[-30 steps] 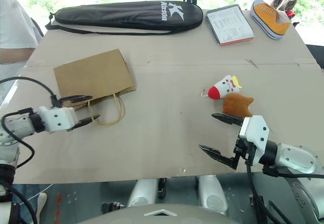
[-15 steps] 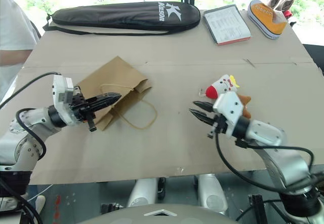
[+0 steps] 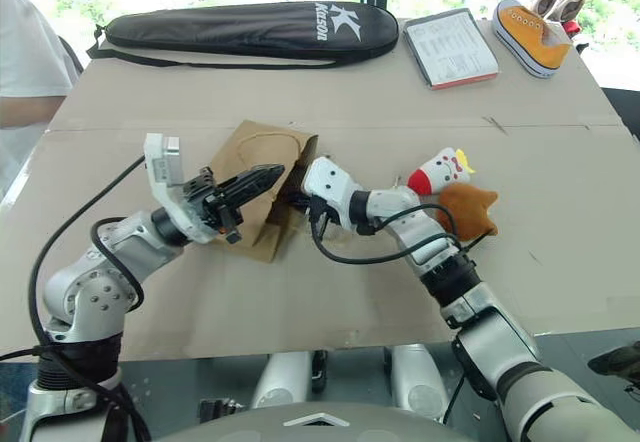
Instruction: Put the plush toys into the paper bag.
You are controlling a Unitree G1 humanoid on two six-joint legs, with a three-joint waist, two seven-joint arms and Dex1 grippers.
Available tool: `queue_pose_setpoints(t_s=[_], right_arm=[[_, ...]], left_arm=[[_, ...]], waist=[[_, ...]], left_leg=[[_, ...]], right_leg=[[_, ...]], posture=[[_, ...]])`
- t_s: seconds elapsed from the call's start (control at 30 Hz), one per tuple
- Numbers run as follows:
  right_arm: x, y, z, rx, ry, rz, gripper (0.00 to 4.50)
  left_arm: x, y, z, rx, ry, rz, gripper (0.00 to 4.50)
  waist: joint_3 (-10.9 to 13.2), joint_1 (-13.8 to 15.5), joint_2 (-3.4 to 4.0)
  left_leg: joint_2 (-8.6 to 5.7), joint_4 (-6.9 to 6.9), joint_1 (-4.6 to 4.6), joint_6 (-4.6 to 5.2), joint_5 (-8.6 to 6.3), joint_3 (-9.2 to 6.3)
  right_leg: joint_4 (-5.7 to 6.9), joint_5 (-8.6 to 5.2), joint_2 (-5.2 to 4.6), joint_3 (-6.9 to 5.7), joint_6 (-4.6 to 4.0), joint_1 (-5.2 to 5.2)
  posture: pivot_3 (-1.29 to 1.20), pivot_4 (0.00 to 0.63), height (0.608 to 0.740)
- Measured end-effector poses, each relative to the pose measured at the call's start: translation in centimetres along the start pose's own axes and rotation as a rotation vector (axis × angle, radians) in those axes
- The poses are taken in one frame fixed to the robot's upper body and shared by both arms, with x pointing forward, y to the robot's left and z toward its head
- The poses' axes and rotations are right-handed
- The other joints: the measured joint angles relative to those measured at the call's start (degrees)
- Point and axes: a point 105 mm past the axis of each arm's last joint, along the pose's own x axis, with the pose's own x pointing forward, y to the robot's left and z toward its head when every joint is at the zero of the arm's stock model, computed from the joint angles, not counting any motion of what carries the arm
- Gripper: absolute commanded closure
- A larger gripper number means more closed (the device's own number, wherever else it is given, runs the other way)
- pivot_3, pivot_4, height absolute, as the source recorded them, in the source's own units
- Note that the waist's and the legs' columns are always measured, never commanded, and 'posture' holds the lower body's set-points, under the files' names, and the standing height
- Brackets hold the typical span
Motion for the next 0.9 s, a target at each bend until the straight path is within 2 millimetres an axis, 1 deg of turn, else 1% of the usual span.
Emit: queue_pose_setpoints(t_s=[0.13, 0.2, 0.23, 0.33, 0.4, 0.5, 0.63, 0.67, 0.73, 0.8, 0.83, 0.9], right_arm=[[1.6, 0.5, -0.7, 0.044, -0.024, 0.032, 4.44], [2.2, 0.5, -0.6, 0.075, -0.052, 0.035, 4.44], [2.6, 0.7, -0.5, 0.086, -0.069, 0.040, 4.44], [3.7, 1.5, -0.9, 0.130, -0.094, 0.058, 4.44], [4.0, 1.8, -1.0, 0.122, -0.099, 0.062, 4.44], [3.9, 1.7, -1.4, 0.103, -0.089, 0.051, 4.44], [4.0, 1.3, -1.6, 0.085, -0.073, 0.011, 4.44], [4.0, 1.2, -1.7, 0.082, -0.067, -0.008, 4.44], [3.9, 0.8, -1.9, 0.072, -0.062, -0.040, 4.44], [3.7, 0.4, -1.9, 0.062, -0.074, -0.091, 4.44], [3.7, 0.4, -1.9, 0.062, -0.075, -0.092, 4.44], [2.9, 0.0, -2.0, 0.070, -0.095, -0.152, 4.44]], left_arm=[[0.5, -0.7, -0.5, -0.022, -0.014, -0.004, 4.50], [0.7, -0.8, -0.6, -0.031, -0.023, -0.001, 4.50], [0.8, -0.8, -0.6, -0.034, -0.027, 0.007, 4.50], [1.1, -0.5, -0.4, -0.048, -0.050, 0.036, 4.50], [1.3, -0.4, 0.2, -0.049, -0.069, 0.046, 4.50], [1.4, -0.1, 2.8, -0.026, -0.142, 0.057, 4.50], [0.8, 0.5, 5.4, -0.008, -0.212, 0.104, 4.50], [0.5, 0.7, 5.7, -0.006, -0.214, 0.122, 4.50], [0.0, 0.9, 5.5, -0.002, -0.192, 0.142, 4.50], [-0.7, 1.1, 4.7, 0.004, -0.145, 0.161, 4.50], [-0.7, 1.1, 4.6, 0.005, -0.144, 0.162, 4.50], [-1.3, 1.3, 3.9, 0.056, -0.082, 0.169, 4.50]], waist=[[0.01, -0.14, 0.01], [0.01, -0.14, 0.01], [0.01, -0.14, 0.01], [0.01, -0.12, 0.01], [0.00, -0.17, 0.01], [-0.02, -0.14, 0.02], [-0.13, -0.12, 0.13], [-0.17, -0.09, 0.18], [-0.18, 0.00, 0.21], [-0.17, 0.04, 0.22], [-0.16, 0.06, 0.23], [-0.15, 0.08, 0.24]], left_leg=[[0.01, 0.00, 0.02, -0.01, 0.00, -0.03], [0.01, 0.01, 0.02, -0.02, 0.01, -0.03], [0.01, 0.01, 0.01, -0.02, 0.01, -0.04], [0.01, 0.01, 0.02, -0.02, 0.01, -0.03], [0.01, 0.02, 0.05, -0.03, 0.01, -0.03], [0.01, 0.03, 0.13, -0.05, 0.02, -0.04], [0.01, 0.03, 0.22, -0.06, 0.02, -0.04], [-0.01, 0.03, 0.26, -0.06, 0.02, -0.04], [-0.05, 0.03, 0.42, -0.06, 0.02, -0.03], [-0.08, 0.03, 0.65, -0.07, 0.02, -0.02], [-0.08, 0.03, 0.68, -0.08, 0.02, -0.02], [-0.10, 0.02, 0.72, -0.08, 0.01, -0.01]], right_leg=[[0.14, 0.00, 0.04, -0.01, -0.01, -0.03], [0.17, 0.00, 0.03, -0.01, -0.01, -0.03], [0.17, 0.00, 0.03, -0.01, -0.01, -0.03], [0.18, 0.00, 0.03, -0.01, -0.01, -0.03], [0.21, 0.00, 0.02, -0.01, -0.01, -0.03], [0.31, -0.01, 0.02, 0.00, -0.01, -0.01], [0.32, -0.01, 0.01, 0.00, -0.02, 0.06], [0.32, -0.01, 0.00, 0.00, -0.02, 0.10], [0.31, -0.10, -0.02, 0.01, -0.16, 0.23], [0.27, -0.14, -0.06, 0.02, -0.22, 0.47], [0.25, -0.14, -0.06, 0.02, -0.23, 0.49], [0.20, -0.16, -0.09, 0.02, -0.24, 0.57]], posture=[[0.00, 0.150, 0.740], [0.00, 0.150, 0.740], [0.00, 0.150, 0.740], [0.00, 0.150, 0.740], [0.00, 0.150, 0.740], [0.00, 0.150, 0.740], [0.00, 0.150, 0.740], [0.00, 0.150, 0.740], [0.00, 0.150, 0.740], [0.00, 0.150, 0.740], [0.00, 0.150, 0.740], [0.00, 0.150, 0.740]])
